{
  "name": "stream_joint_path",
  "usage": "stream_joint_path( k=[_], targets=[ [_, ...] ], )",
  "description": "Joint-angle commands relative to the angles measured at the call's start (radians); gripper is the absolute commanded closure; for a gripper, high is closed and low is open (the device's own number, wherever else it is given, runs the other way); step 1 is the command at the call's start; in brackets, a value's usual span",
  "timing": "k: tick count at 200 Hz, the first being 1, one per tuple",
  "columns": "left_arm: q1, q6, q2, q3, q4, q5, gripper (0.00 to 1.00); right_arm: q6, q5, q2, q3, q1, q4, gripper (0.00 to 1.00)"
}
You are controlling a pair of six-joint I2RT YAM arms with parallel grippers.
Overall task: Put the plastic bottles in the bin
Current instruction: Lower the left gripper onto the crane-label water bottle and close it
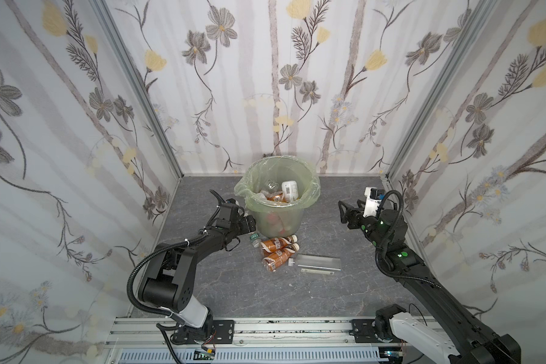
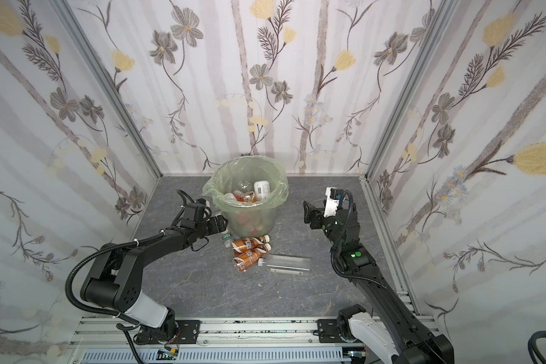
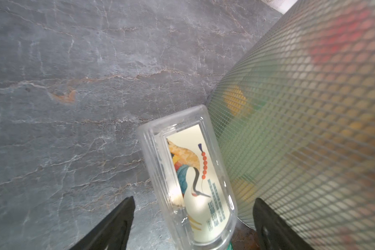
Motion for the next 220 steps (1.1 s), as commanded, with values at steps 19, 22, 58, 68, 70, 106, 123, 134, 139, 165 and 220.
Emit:
stream_joint_path(
  k=[19,22,58,68,70,106,123,134,139,165,220],
  targets=[
    [-0.002,-0.038,0.03,-0.006,0.03,-0.045,0.15,0.001,-0.001,-0.002,-0.003,-0.002,0.04,0.18],
    [-0.002,-0.039,0.029,-0.006,0.03,-0.05,0.16,0.002,-0.001,-0.003,-0.002,-0.002,0.041,0.18],
    [-0.001,-0.039,0.024,-0.019,0.028,-0.082,0.26,0.006,-0.001,0.004,-0.002,-0.003,0.041,0.17],
    [0.0,-0.039,0.021,-0.024,0.027,-0.086,0.27,0.008,-0.001,0.003,-0.002,-0.004,0.042,0.18],
    [0.0,-0.04,0.019,-0.025,0.027,-0.088,0.27,0.009,-0.001,0.003,-0.002,-0.003,0.041,0.18],
    [0.0,-0.027,-0.021,-0.053,0.004,-0.142,0.28,0.01,0.0,0.003,-0.004,-0.003,0.04,0.18],
    [0.0,-0.018,-0.045,-0.065,-0.014,-0.158,0.28,0.012,0.0,0.003,-0.007,-0.003,0.04,0.17],
    [0.001,-0.018,-0.058,-0.073,-0.021,-0.159,0.28,0.015,-0.001,0.004,-0.007,-0.003,0.043,0.18],
    [0.002,-0.018,-0.063,-0.075,-0.023,-0.157,0.28,0.016,-0.001,0.004,-0.007,-0.005,0.043,0.18],
    [0.0,-0.025,-0.077,-0.075,-0.026,-0.113,0.29,0.028,-0.007,0.01,-0.01,-0.004,0.054,0.18],
    [0.002,-0.062,-0.081,-0.03,-0.025,-0.063,0.19,0.038,-0.021,0.014,-0.015,-0.004,0.062,0.18]
  ],
)
